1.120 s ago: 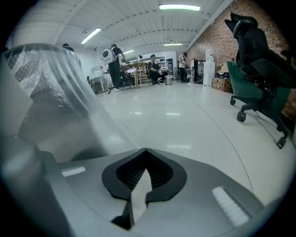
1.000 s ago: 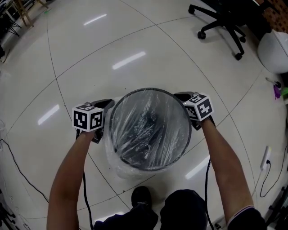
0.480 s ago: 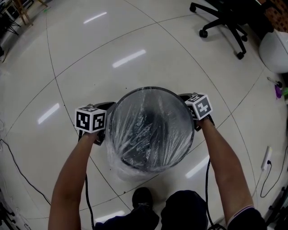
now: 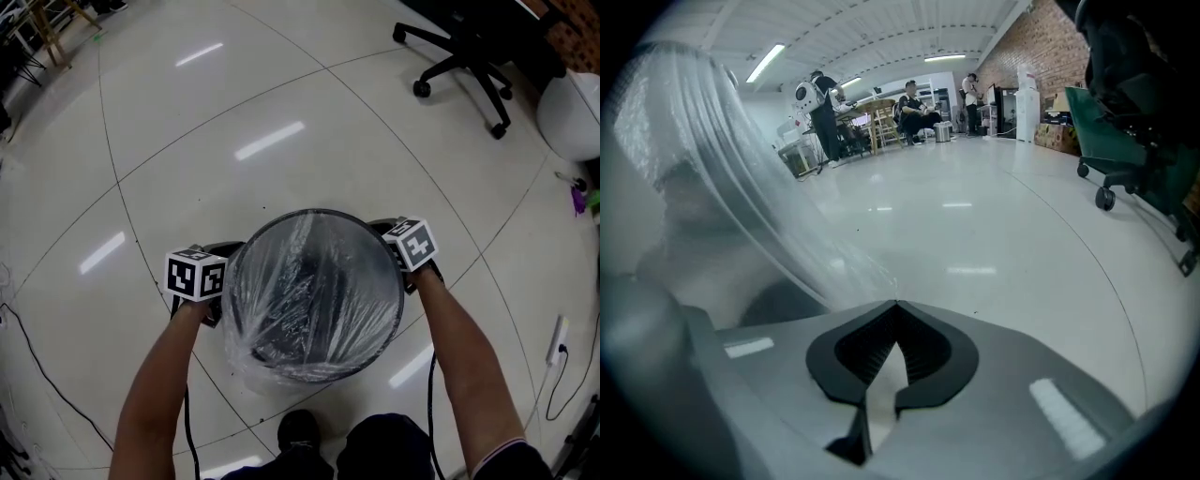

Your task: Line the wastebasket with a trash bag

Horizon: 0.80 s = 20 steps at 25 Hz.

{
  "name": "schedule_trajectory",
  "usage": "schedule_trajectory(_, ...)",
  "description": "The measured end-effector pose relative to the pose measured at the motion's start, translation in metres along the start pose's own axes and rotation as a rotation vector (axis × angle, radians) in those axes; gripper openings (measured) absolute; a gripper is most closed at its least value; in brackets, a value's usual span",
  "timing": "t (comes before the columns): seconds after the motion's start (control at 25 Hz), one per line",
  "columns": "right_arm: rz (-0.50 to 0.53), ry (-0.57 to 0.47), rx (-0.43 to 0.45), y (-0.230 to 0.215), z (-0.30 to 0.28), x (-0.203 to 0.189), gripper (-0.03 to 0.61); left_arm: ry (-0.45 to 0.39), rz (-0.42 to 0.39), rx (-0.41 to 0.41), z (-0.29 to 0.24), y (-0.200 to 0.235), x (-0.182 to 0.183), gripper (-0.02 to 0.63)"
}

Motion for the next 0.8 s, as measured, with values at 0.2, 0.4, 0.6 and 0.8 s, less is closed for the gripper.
schedule_trajectory(0.2, -0.001, 0.005, 0.001, 0.003, -0.005, -0.001, 0.002, -0.005, 0.01, -0.01, -0.002, 0.0, -0.004, 0.012)
schedule_trajectory(0.4, -0.044, -0.05, -0.002, 0.001, 0.006, 0.004, 0.045, -0.063, 0.021, -0.026, 0.011, 0.0, 0.0, 0.051)
schedule_trajectory(0.6, -0.091, -0.106, -0.008, -0.007, 0.032, 0.003, 0.103, -0.103, -0.002, -0.005, 0.033, -0.004, 0.008, 0.129)
schedule_trajectory(0.8, -0.128, -0.159, -0.022, -0.011, 0.064, -0.001, 0.118, -0.168, -0.013, 0.044, 0.063, -0.008, 0.016, 0.144)
Point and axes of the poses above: the fingertips, and each gripper's own axes: z backward along the fingers, y to its left, x out of its top, the point moved 6 cm from there along z, backward along the fingers, and after that the axes turned 12 degrees about y, right-handed, at the moved point
